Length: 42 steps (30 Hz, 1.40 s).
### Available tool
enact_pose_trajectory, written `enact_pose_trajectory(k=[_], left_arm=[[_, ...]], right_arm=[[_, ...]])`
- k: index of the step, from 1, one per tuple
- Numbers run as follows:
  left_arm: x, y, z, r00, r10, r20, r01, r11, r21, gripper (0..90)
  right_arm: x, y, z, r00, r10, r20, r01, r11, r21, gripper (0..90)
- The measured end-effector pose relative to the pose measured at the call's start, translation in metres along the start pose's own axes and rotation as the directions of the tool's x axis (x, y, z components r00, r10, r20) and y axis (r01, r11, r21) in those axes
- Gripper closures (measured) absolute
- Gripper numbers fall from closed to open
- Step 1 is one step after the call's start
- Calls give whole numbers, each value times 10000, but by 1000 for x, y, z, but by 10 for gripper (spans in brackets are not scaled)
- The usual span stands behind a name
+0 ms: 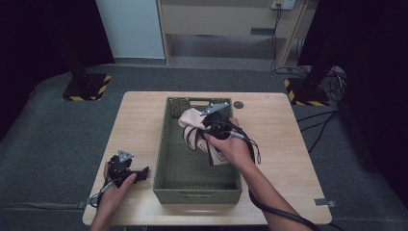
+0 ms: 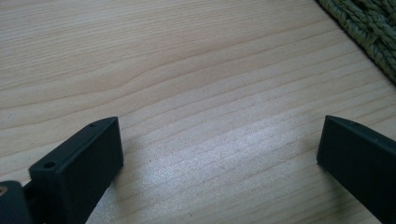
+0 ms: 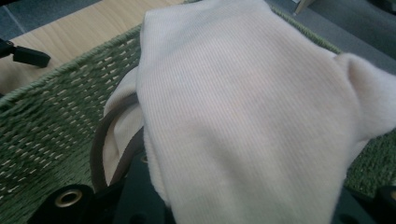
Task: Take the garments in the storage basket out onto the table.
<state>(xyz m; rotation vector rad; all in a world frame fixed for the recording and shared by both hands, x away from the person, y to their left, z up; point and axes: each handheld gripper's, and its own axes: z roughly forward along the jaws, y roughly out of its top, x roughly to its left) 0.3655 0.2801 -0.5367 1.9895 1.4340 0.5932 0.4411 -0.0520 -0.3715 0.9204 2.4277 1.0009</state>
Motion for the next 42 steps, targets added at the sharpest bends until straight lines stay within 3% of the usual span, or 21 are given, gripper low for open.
enact_pose_trajectory(k=[18,42], left_arm=[[0,0,0,10000,-1,-3,1,10000,-1,0],[0,0,0,10000,0,-4,0,10000,0,0]], right_arm=[[-3,5,-38,9995,-270,137,274,9992,-282,644],[-19,-6,-64,9997,-29,229,40,9990,-444,644]])
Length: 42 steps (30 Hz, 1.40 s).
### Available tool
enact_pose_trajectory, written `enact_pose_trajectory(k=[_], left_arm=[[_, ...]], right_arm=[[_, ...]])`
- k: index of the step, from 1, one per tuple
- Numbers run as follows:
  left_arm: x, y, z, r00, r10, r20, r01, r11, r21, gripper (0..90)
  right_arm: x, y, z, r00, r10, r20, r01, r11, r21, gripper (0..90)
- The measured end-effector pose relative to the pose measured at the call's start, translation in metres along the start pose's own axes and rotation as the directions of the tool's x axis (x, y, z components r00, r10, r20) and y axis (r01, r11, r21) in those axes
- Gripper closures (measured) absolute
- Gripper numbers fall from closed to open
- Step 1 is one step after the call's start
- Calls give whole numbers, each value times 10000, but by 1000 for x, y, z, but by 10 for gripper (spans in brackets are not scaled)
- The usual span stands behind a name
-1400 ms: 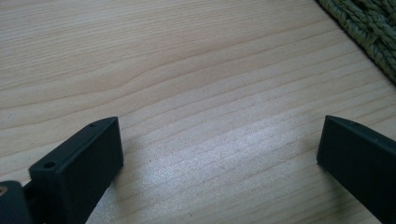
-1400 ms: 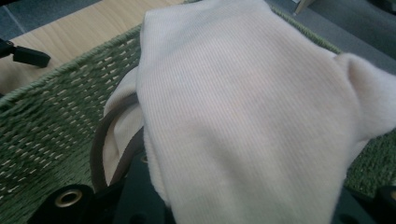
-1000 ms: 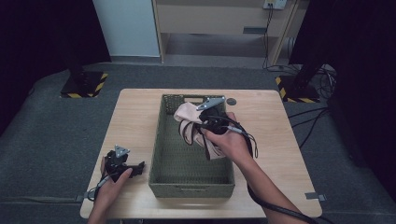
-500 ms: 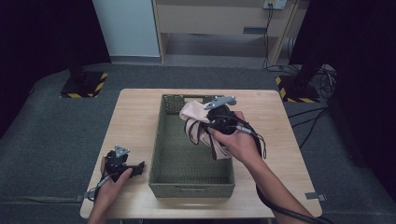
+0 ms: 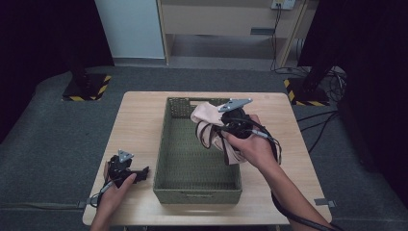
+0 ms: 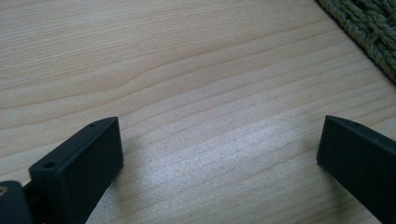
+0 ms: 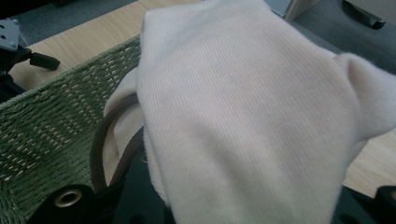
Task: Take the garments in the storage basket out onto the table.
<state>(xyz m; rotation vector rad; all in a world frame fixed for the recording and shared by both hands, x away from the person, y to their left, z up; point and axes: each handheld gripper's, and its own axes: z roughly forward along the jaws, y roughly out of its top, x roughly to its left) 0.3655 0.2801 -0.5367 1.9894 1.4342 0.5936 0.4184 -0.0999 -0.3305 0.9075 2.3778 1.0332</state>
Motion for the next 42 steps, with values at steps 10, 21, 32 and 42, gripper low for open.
enact_pose_trajectory(k=[10,21,32,42], left_arm=[[0,0,0,10000,2,1,-2,10000,4,0],[0,0,0,10000,2,2,-2,10000,3,0],[0,0,0,10000,5,1,-5,10000,6,0],[0,0,0,10000,-2,1,2,10000,-1,0]], right_arm=[[-12,-9,-12,9996,242,147,-241,9997,-92,644],[-26,-23,-26,9980,546,320,-542,9984,-135,644],[-42,-35,-40,9947,812,635,-804,9966,-157,643],[-51,-44,-53,9909,1033,859,-1020,9946,-197,642]])
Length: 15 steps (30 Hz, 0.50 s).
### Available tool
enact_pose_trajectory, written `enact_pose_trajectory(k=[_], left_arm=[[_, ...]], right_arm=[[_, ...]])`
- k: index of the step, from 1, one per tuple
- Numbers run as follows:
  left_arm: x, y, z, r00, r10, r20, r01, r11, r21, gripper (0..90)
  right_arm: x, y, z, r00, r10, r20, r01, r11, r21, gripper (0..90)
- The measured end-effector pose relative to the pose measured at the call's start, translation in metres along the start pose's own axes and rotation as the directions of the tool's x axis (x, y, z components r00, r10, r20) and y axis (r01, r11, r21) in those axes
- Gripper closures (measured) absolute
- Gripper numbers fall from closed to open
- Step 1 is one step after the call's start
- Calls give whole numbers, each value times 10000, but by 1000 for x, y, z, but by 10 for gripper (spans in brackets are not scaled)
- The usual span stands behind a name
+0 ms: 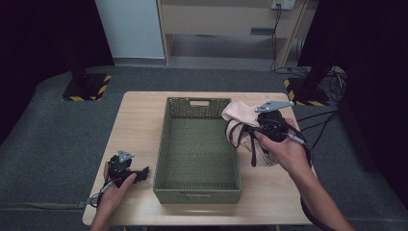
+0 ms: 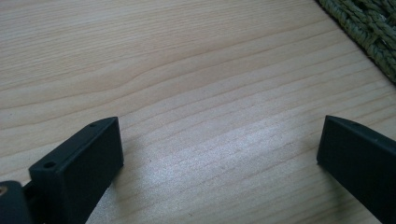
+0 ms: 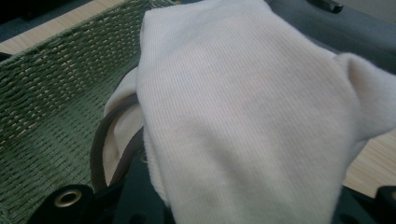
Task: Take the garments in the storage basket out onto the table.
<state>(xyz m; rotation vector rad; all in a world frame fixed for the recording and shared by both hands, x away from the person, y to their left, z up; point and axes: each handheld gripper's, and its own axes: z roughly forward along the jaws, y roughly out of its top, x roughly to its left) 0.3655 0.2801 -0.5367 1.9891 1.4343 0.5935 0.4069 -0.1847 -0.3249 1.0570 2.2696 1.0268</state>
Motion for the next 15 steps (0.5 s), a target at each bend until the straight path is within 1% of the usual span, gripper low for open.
enact_pose_trajectory(k=[5,9,11,15], left_arm=[[0,0,0,10000,6,1,-6,10000,6,0],[0,0,0,10000,5,1,-5,10000,5,0],[0,0,0,10000,5,1,-5,10000,7,0],[0,0,0,10000,6,1,-6,10000,4,0]], right_arm=[[-9,-5,-6,9997,52,251,-54,10000,67,642],[-17,-8,-11,9990,197,389,-200,9998,68,642],[-20,-9,-13,9988,305,388,-306,9995,36,642],[-23,-10,-16,9984,336,445,-336,9994,-6,641]])
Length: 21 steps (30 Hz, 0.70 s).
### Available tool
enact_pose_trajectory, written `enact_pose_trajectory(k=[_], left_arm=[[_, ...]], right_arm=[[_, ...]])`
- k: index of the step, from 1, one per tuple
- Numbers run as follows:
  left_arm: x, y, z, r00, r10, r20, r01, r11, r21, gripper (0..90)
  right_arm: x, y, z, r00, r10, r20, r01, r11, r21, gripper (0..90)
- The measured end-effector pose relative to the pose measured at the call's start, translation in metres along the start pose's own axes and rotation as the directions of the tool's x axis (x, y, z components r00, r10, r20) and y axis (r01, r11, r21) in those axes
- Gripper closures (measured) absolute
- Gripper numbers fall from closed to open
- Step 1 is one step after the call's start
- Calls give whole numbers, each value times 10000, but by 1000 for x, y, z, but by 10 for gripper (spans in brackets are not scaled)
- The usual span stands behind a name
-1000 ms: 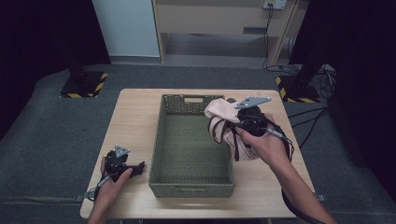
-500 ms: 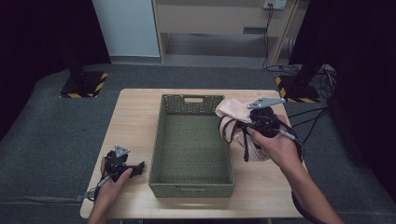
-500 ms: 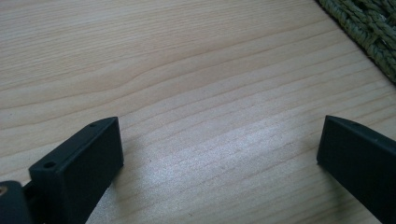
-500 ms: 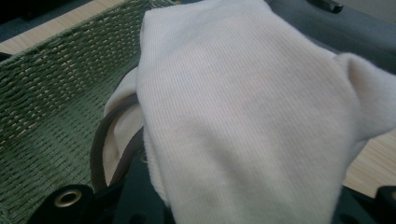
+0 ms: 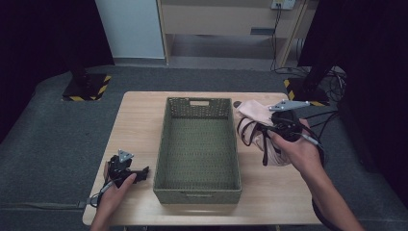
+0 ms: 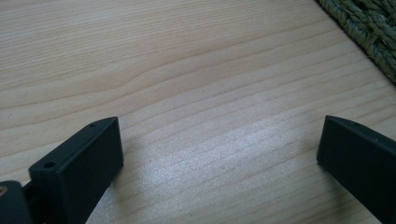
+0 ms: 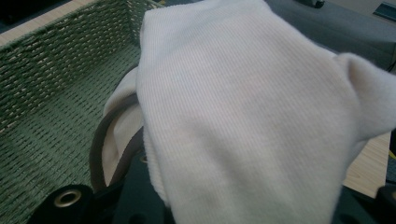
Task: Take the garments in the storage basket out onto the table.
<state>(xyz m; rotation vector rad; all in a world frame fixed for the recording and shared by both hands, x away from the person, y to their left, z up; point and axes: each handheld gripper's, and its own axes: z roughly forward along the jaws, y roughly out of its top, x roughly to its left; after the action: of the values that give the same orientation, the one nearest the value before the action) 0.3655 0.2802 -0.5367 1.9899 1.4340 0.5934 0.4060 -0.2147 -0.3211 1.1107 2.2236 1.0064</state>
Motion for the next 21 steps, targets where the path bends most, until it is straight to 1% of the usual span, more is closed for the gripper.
enact_pose_trajectory(k=[5,8,12,15,21], left_arm=[[0,0,0,10000,-2,0,2,10000,0,0],[0,0,0,10000,-7,1,7,10000,-4,0],[0,0,0,10000,-8,2,8,10000,-5,0],[0,0,0,10000,-1,3,1,10000,0,0],[0,0,0,10000,-2,2,2,10000,0,0]], right_arm=[[-7,-3,1,9998,93,185,-95,9999,106,641],[-16,-4,5,9989,213,417,-221,9995,209,640],[-27,-6,12,9973,398,614,-420,9985,350,641],[-32,-5,17,9961,325,825,-363,9983,452,641],[-38,-4,27,9954,449,846,-488,9978,451,640]])
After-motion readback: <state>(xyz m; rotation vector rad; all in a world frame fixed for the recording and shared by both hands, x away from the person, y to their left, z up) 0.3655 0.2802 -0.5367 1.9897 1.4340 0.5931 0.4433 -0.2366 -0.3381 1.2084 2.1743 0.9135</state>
